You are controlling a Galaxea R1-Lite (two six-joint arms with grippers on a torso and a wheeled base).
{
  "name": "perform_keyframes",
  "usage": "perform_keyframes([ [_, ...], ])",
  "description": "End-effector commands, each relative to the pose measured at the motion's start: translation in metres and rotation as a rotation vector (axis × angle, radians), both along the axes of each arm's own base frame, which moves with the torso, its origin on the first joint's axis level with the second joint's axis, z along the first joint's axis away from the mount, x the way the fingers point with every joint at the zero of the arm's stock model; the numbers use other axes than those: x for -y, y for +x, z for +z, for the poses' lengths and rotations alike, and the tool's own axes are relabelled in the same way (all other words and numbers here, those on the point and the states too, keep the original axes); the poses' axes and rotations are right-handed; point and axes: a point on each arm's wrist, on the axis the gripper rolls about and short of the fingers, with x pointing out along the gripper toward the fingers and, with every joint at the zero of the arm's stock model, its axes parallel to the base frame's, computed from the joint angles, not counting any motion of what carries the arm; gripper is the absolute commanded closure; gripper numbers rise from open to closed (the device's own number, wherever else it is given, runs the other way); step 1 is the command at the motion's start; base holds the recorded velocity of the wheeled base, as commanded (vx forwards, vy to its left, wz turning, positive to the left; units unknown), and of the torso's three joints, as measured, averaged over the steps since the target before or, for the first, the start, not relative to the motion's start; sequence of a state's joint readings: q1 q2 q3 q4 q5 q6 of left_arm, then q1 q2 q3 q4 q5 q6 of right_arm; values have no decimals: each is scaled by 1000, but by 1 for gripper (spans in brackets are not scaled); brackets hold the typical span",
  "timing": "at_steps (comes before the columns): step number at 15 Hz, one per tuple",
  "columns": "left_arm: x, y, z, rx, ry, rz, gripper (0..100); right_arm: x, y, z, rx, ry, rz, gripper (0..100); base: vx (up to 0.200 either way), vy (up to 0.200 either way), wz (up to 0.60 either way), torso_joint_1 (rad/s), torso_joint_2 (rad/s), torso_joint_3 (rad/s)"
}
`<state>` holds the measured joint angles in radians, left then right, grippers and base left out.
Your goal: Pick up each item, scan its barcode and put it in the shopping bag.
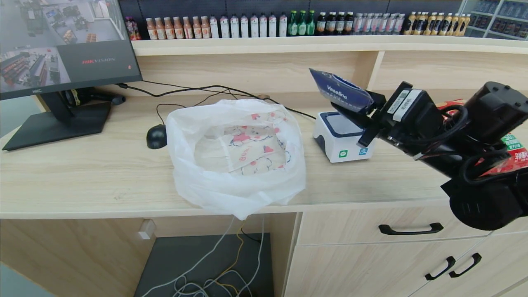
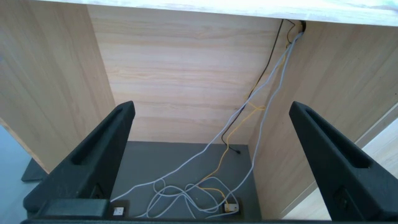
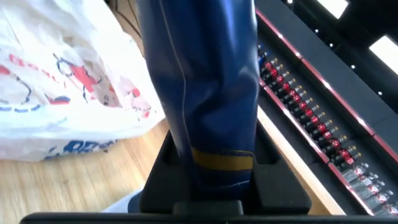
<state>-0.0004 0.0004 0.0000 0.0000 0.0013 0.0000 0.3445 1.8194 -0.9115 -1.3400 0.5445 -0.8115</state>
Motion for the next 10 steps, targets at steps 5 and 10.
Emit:
perform_keyframes([
  [5,0,0,0,0,-2,1,0,1,-22,18,-114,469,-122,100,0,0,0,0,0,0],
  [10,0,0,0,0,0,1,0,6,-32,8,-256,601,-86,100,0,0,0,0,0,0],
])
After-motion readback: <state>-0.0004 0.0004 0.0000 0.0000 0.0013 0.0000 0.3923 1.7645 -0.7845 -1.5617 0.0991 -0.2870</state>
